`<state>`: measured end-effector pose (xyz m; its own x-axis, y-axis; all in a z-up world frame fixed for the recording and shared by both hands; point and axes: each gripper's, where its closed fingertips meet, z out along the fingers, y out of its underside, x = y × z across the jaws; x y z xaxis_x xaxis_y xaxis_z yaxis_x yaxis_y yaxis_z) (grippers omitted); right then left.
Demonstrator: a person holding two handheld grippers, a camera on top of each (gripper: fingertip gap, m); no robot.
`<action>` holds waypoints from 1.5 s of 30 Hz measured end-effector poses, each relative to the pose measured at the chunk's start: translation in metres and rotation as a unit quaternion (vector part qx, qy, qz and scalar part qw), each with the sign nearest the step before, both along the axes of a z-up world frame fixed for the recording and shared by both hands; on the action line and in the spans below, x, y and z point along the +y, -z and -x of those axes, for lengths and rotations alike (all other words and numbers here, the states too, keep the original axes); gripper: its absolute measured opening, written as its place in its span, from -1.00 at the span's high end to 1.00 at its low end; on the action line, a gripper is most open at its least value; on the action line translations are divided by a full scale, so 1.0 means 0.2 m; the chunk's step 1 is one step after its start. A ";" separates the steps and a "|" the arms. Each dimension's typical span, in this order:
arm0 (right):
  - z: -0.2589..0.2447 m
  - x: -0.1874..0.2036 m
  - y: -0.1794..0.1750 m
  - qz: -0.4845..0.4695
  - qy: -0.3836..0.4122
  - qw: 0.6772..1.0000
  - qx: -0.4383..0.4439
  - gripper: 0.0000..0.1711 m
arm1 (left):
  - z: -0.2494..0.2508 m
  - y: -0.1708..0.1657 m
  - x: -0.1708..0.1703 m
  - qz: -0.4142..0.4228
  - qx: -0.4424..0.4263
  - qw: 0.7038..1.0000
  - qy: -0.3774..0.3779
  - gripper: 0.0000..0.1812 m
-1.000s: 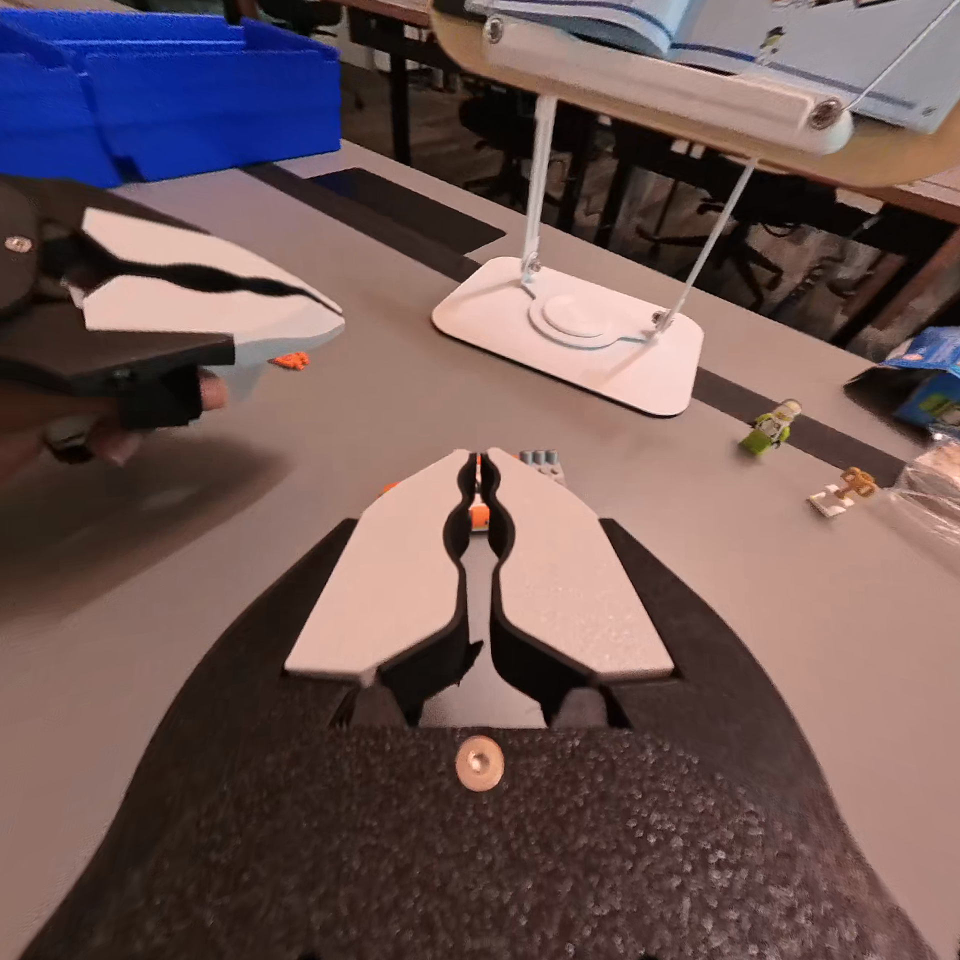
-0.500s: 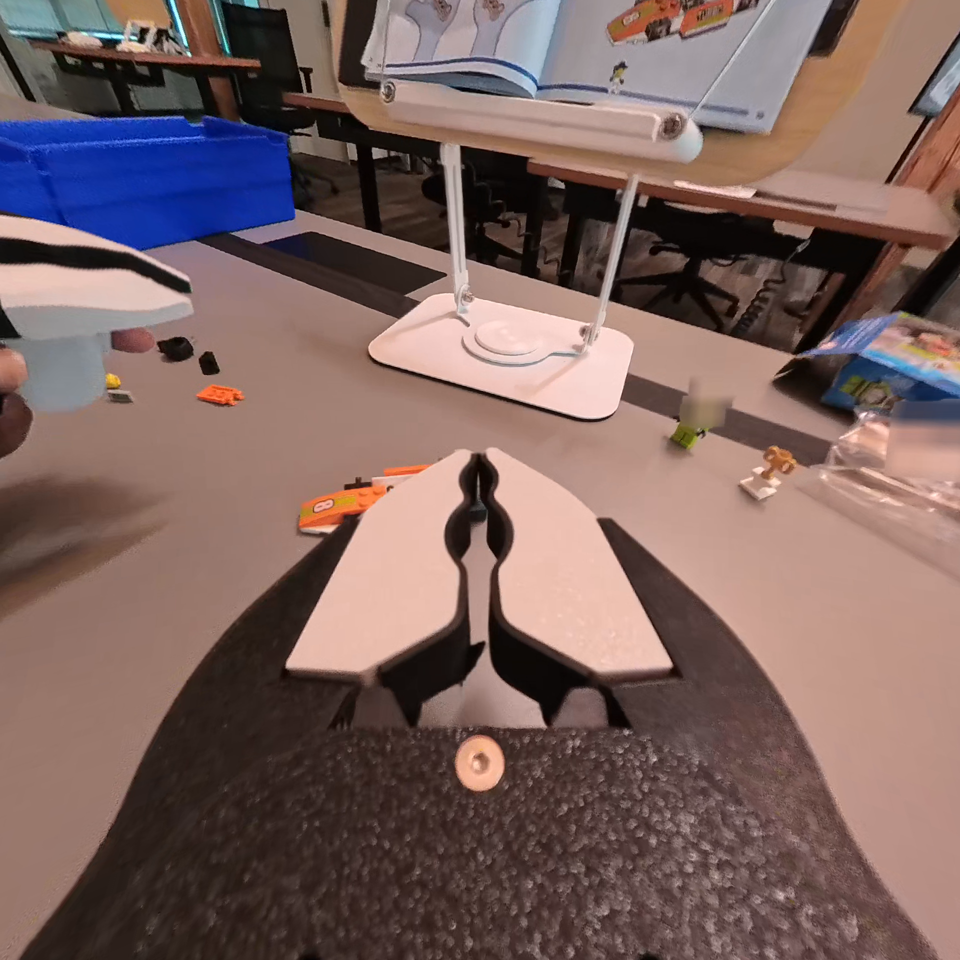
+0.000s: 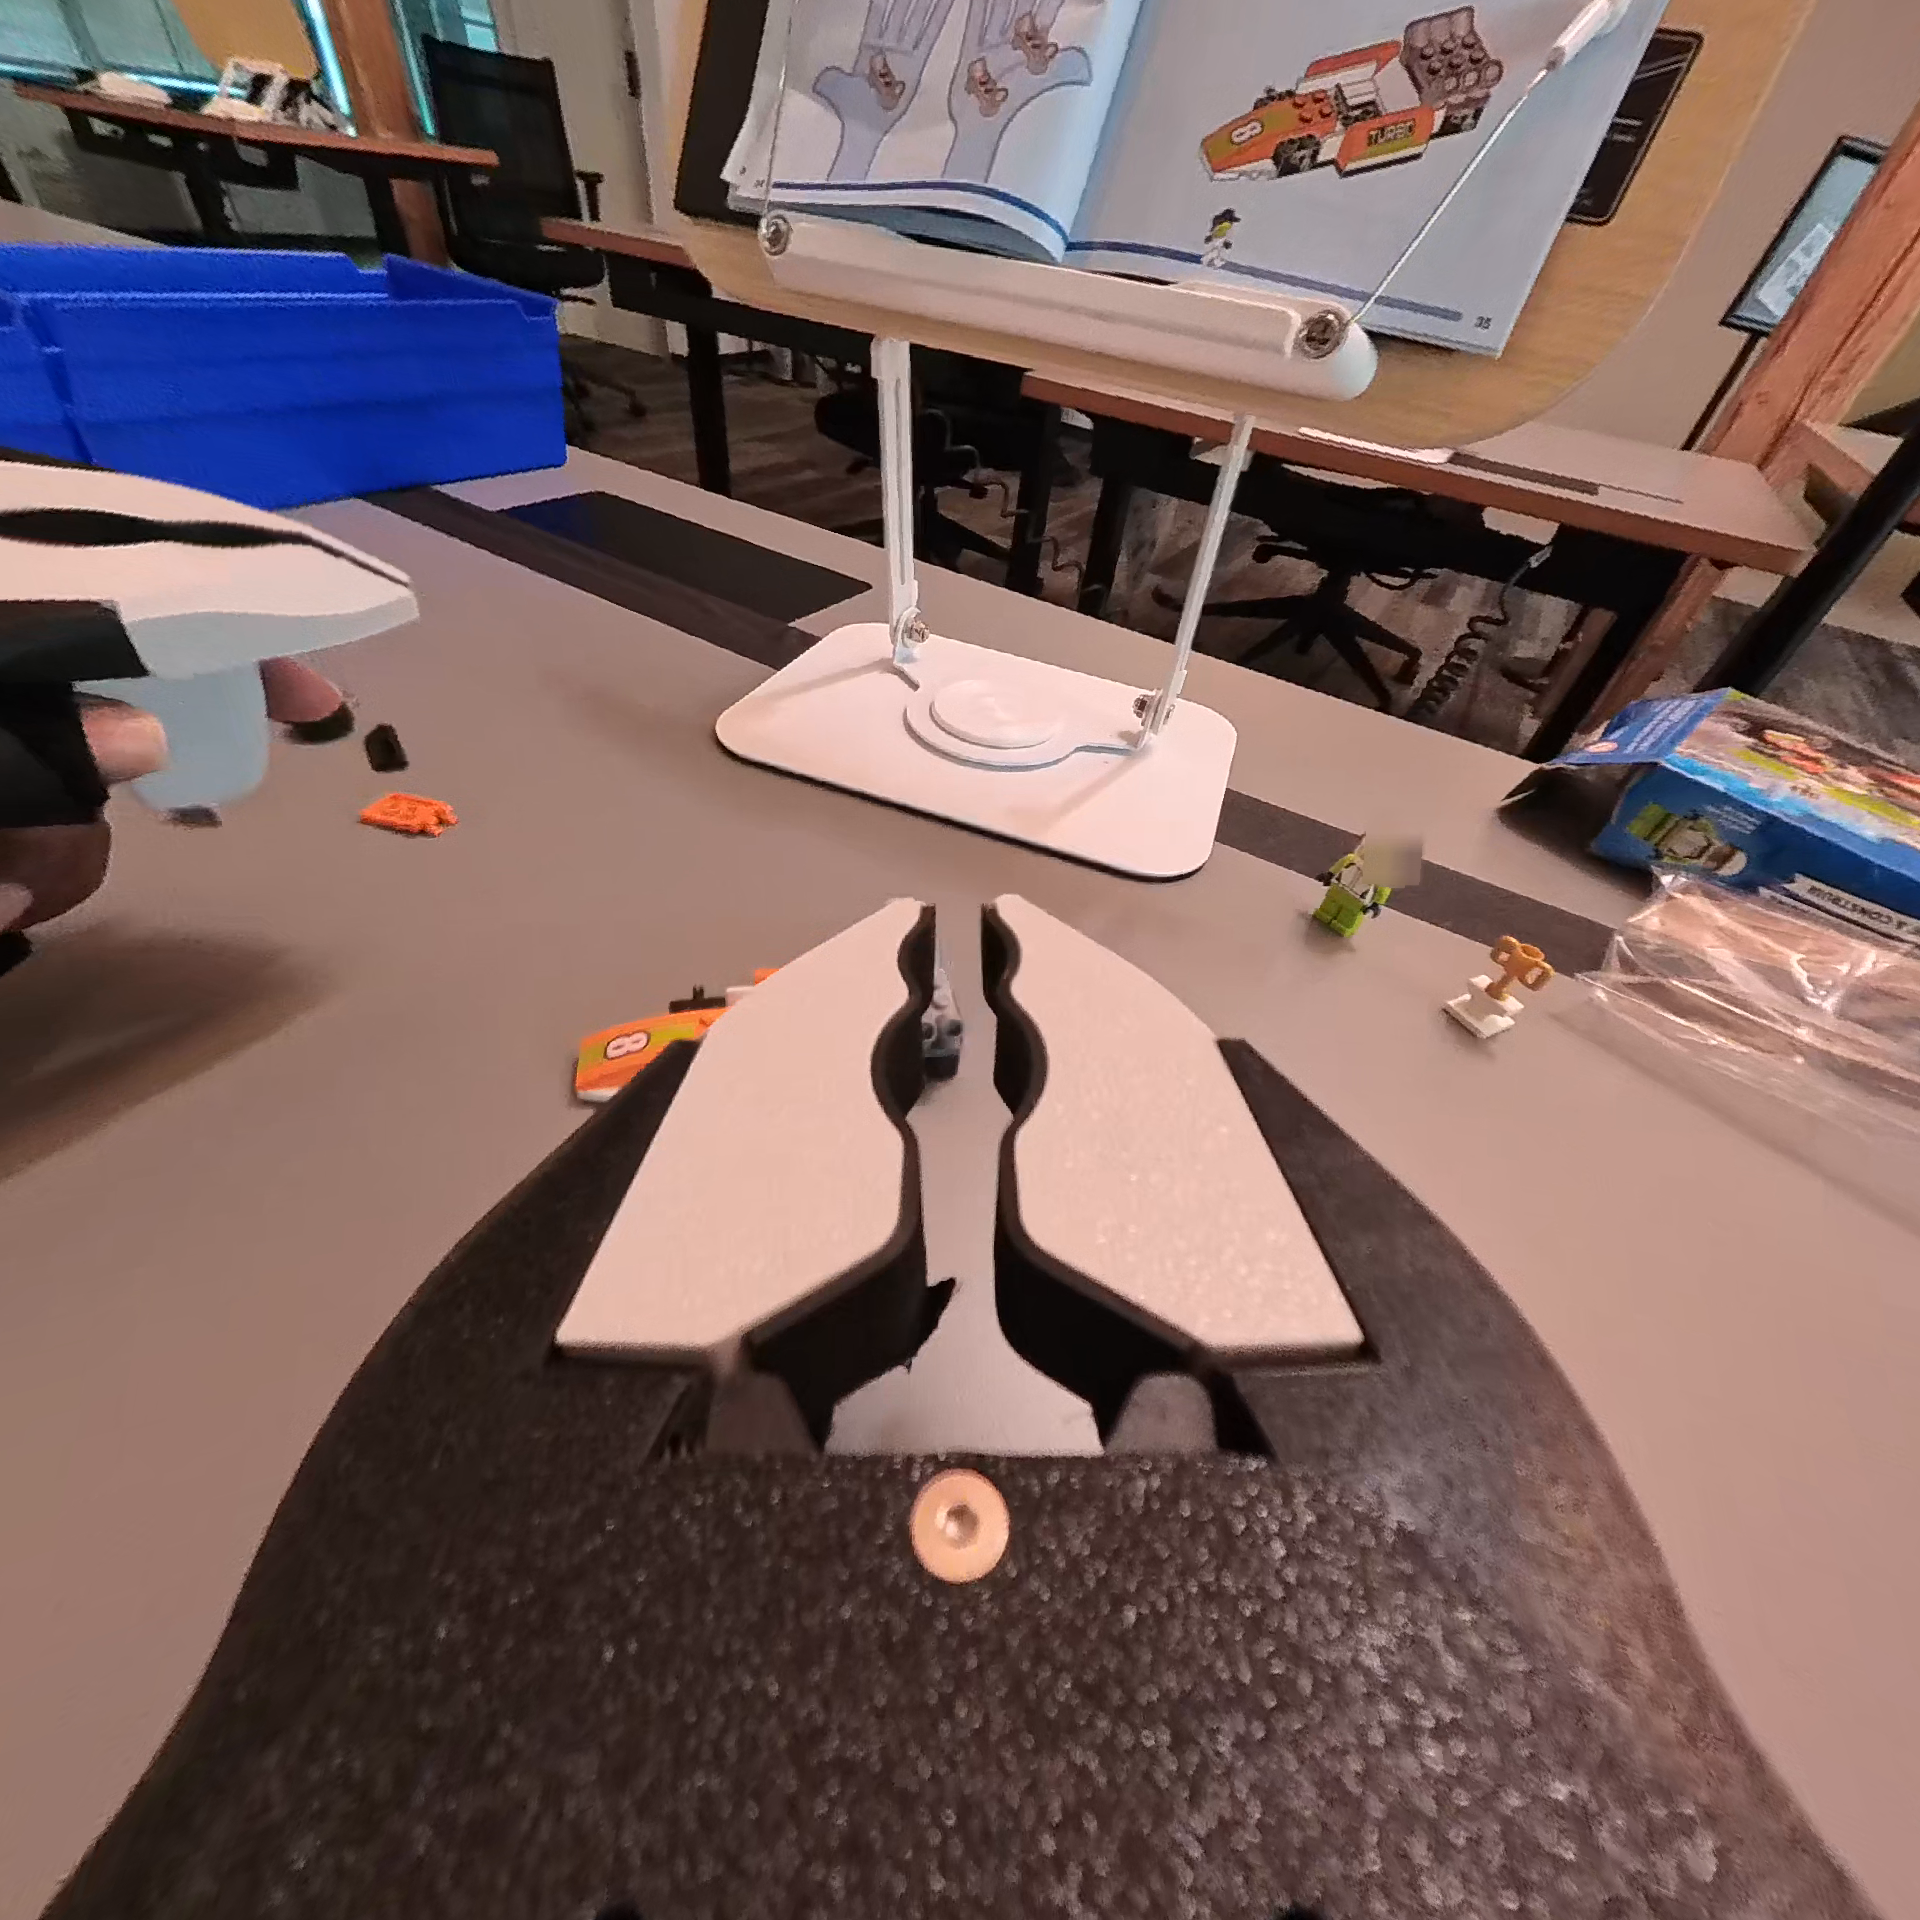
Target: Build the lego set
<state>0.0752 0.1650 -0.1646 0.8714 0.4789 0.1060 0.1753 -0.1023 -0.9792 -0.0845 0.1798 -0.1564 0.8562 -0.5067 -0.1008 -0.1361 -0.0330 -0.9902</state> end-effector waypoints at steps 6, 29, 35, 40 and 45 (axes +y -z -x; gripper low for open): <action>-0.05 0.22 -0.19 -0.034 0.043 0.998 -0.008 0.81 | 0.04 -0.15 0.12 -0.012 -0.006 1.000 -0.008 1.00; -0.12 1.12 -0.55 0.017 0.073 0.995 0.059 0.93 | -0.45 -0.48 1.02 0.017 0.250 0.968 0.025 1.00; -0.21 1.09 -0.46 0.027 0.080 0.988 0.133 0.86 | -0.44 -0.47 1.05 -0.007 0.245 0.970 0.007 1.00; -0.27 0.99 -0.33 0.114 0.057 0.956 0.265 0.77 | -0.44 -0.47 1.05 -0.015 0.251 0.968 0.007 1.00; -0.36 0.86 -0.39 0.018 0.064 0.984 0.166 0.73 | -0.44 -0.47 1.06 -0.017 0.244 0.969 0.020 1.00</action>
